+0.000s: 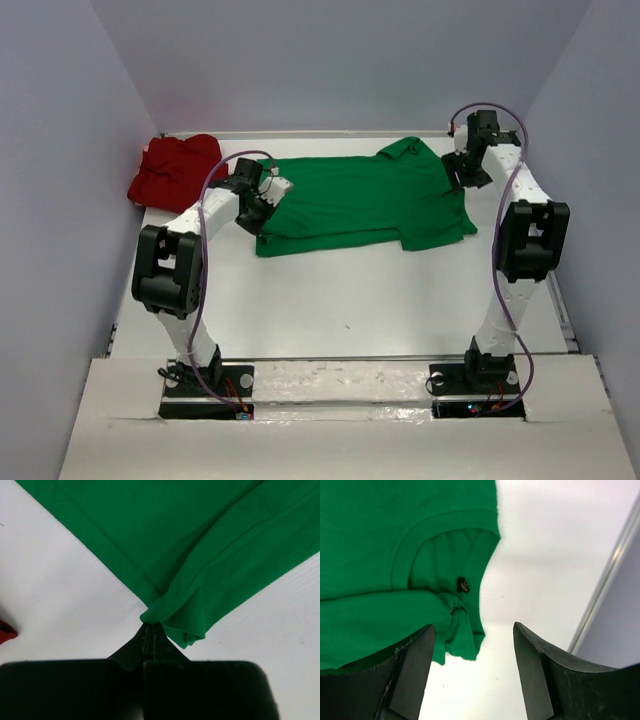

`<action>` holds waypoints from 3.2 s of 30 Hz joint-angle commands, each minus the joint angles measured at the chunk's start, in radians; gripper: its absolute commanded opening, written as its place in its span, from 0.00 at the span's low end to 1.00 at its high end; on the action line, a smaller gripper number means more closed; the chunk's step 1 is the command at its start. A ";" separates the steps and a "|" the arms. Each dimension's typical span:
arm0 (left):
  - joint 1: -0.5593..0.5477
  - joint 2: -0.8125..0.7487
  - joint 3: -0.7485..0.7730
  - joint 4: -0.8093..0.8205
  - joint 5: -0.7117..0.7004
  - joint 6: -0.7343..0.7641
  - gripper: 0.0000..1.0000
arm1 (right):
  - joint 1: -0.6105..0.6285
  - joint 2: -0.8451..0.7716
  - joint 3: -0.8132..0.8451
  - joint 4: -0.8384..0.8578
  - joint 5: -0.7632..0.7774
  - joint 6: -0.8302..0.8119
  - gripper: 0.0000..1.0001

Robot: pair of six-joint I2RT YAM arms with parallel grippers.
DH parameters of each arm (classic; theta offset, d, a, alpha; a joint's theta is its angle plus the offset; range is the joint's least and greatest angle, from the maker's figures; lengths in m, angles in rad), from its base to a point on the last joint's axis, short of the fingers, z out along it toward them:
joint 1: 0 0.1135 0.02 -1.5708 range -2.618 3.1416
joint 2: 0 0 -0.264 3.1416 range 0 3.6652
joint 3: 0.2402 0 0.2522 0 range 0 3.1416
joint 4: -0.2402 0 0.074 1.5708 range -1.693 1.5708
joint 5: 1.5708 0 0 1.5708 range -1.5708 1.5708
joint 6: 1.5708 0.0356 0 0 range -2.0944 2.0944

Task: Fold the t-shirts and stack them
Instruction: Fold the flattened tshirt in 1/3 of the way

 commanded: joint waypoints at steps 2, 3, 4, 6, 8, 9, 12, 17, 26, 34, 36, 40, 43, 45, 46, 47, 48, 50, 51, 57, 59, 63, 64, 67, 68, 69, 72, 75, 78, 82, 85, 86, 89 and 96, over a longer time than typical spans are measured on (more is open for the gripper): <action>-0.006 0.080 0.078 0.016 -0.014 0.039 0.00 | -0.006 -0.138 -0.030 0.002 -0.023 0.018 0.69; -0.006 0.094 0.089 0.009 -0.013 0.041 0.00 | -0.006 -0.157 -0.039 0.001 -0.020 0.018 0.69; -0.006 0.104 0.103 0.006 -0.011 0.042 0.00 | -0.006 -0.167 -0.048 0.001 -0.016 0.018 0.69; -0.004 0.132 0.137 0.002 -0.014 0.044 0.00 | -0.006 -0.188 -0.074 -0.001 -0.001 0.010 0.69; -0.004 0.147 0.161 -0.001 -0.027 0.048 0.00 | -0.006 -0.197 -0.090 -0.001 0.016 0.007 0.70; -0.006 0.152 0.166 -0.001 -0.045 0.048 0.00 | -0.006 -0.207 -0.096 -0.002 0.016 0.006 0.70; -0.006 0.160 0.175 0.005 -0.100 0.045 0.00 | -0.006 -0.213 -0.108 -0.008 0.020 0.004 0.70; -0.007 0.155 0.172 0.003 -0.181 0.036 0.00 | -0.006 -0.205 -0.104 -0.043 -0.030 0.009 0.70; -0.013 0.135 0.108 -0.003 -0.281 0.022 0.09 | -0.006 -0.236 -0.125 -0.077 -0.041 -0.008 0.70; -0.038 0.115 0.082 0.006 -0.260 0.018 0.44 | -0.006 -0.270 -0.156 -0.091 -0.064 -0.011 0.70; -0.040 0.103 0.086 0.006 -0.264 0.019 0.42 | -0.006 -0.280 -0.159 -0.093 -0.078 -0.026 0.70; -0.040 0.063 0.103 0.011 -0.342 0.021 0.49 | -0.006 -0.334 -0.180 -0.109 -0.146 -0.106 0.70; -0.036 0.010 0.126 0.019 -0.413 0.024 0.61 | -0.006 -0.381 -0.206 -0.126 -0.188 -0.184 0.70; -0.036 -0.013 0.148 0.015 -0.497 0.030 0.60 | -0.006 -0.414 -0.226 -0.129 -0.181 -0.232 0.70; -0.035 -0.020 0.151 0.022 -0.534 0.033 0.59 | -0.006 -0.423 -0.235 -0.129 -0.170 -0.241 0.70; -0.033 -0.027 0.151 0.028 -0.577 0.041 0.59 | -0.006 -0.431 -0.258 -0.129 -0.146 -0.260 0.70; -0.033 -0.039 0.148 0.034 -0.643 0.045 0.59 | -0.006 -0.446 -0.272 -0.128 -0.141 -0.269 0.70; -0.033 -0.067 0.131 0.048 -0.718 0.056 0.59 | -0.006 -0.466 -0.317 -0.116 -0.135 -0.283 0.70; -0.033 -0.079 0.122 0.057 -0.738 0.059 0.59 | -0.006 -0.475 -0.327 -0.113 -0.142 -0.289 0.70; 0.015 -0.185 0.112 0.020 -0.415 0.009 0.63 | 0.003 -0.527 -0.367 -0.219 -0.364 -0.411 0.70; 0.045 -0.208 0.103 0.006 -0.294 0.005 0.63 | 0.013 -0.530 -0.386 -0.246 -0.401 -0.492 0.69; 0.123 -0.245 0.048 0.006 -0.106 -0.008 0.62 | 0.037 -0.544 -0.447 -0.232 -0.397 -0.605 0.69; 0.155 -0.253 0.034 0.011 -0.081 -0.012 0.62 | 0.052 -0.541 -0.452 -0.246 -0.401 -0.625 0.69; 0.212 -0.290 -0.033 0.041 -0.053 0.001 0.62 | 0.098 -0.529 -0.456 -0.306 -0.446 -0.691 0.68; 0.229 -0.312 -0.049 0.049 -0.053 0.002 0.62 | 0.114 -0.529 -0.462 -0.313 -0.458 -0.717 0.68; 0.244 -0.326 -0.075 0.054 -0.050 0.002 0.62 | 0.143 -0.530 -0.490 -0.317 -0.460 -0.729 0.68; 0.304 -0.383 -0.125 0.084 -0.050 0.005 0.62 | 0.207 -0.547 -0.580 -0.216 -0.432 -0.767 0.66; 0.355 -0.421 -0.153 0.100 -0.040 0.004 0.62 | 0.252 -0.537 -0.645 -0.122 -0.383 -0.780 0.64; 0.388 -0.448 -0.176 0.106 -0.039 0.007 0.62 | 0.286 -0.500 -0.703 -0.009 -0.328 -0.803 0.63; 0.433 -0.480 -0.217 0.149 -0.034 0.005 0.62 | 0.286 -0.477 -0.763 0.152 -0.265 -0.844 0.62; 0.463 -0.488 -0.233 0.158 -0.030 0.005 0.62 | 0.286 -0.448 -0.771 0.185 -0.250 -0.859 0.61; 0.470 -0.489 -0.236 0.164 -0.031 0.004 0.62 | 0.286 -0.443 -0.777 0.196 -0.247 -0.863 0.61; 0.484 -0.512 -0.250 0.167 -0.030 0.002 0.62 | 0.286 -0.422 -0.803 0.277 -0.207 -0.889 0.60; 0.496 -0.580 -0.299 0.192 -0.020 0.002 0.63 | 0.286 -0.362 -0.765 0.309 -0.204 -0.852 0.58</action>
